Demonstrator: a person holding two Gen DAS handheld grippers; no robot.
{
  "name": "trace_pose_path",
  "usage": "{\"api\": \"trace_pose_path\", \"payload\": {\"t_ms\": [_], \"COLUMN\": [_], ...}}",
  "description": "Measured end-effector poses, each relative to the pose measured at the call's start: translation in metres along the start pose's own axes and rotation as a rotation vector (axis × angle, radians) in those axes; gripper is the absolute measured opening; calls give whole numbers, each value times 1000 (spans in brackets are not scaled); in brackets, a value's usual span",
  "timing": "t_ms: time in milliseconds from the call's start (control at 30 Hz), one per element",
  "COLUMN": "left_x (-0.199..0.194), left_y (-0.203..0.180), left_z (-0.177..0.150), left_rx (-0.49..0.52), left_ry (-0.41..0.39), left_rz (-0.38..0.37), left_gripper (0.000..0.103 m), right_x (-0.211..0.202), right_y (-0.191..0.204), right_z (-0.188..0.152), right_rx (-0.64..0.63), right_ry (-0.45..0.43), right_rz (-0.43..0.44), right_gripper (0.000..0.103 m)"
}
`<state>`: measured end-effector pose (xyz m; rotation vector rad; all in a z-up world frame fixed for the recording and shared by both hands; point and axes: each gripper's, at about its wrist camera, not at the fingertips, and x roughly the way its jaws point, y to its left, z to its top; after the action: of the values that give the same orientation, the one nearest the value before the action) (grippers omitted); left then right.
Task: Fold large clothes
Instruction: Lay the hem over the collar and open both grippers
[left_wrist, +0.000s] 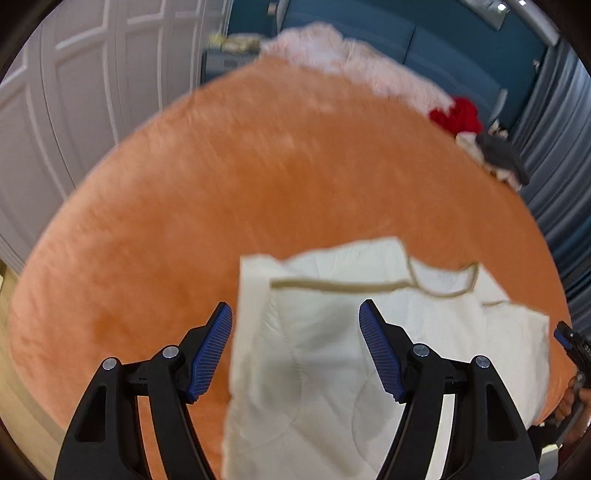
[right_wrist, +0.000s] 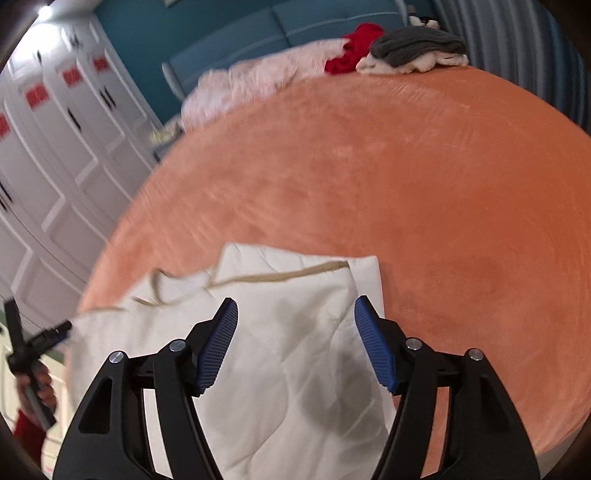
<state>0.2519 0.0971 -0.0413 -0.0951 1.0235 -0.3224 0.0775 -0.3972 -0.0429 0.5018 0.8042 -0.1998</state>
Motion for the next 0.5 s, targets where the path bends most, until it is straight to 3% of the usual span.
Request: {"api": "trace_pose_path", "payload": {"t_ms": [100, 167, 200, 233, 500], "left_x": [17, 23, 24, 23, 2], "left_y": [3, 3, 3, 3, -15], "left_z": [-1, 1, 3, 5, 36], "left_rx": [-33, -49, -54, -56, -21], "left_ry": [25, 42, 43, 32, -100], "left_rz": [-8, -12, -8, -4, 7], "left_gripper": [60, 27, 21, 12, 7], "right_x": [17, 24, 26, 28, 5], "right_y": [-1, -2, -2, -2, -1], "right_z": [1, 0, 0, 1, 27], "right_rx": [9, 20, 19, 19, 50], "right_ry": [26, 35, 44, 56, -82], "right_rz": [-16, -3, 3, 13, 17], "right_gripper": [63, 42, 19, 9, 7]}}
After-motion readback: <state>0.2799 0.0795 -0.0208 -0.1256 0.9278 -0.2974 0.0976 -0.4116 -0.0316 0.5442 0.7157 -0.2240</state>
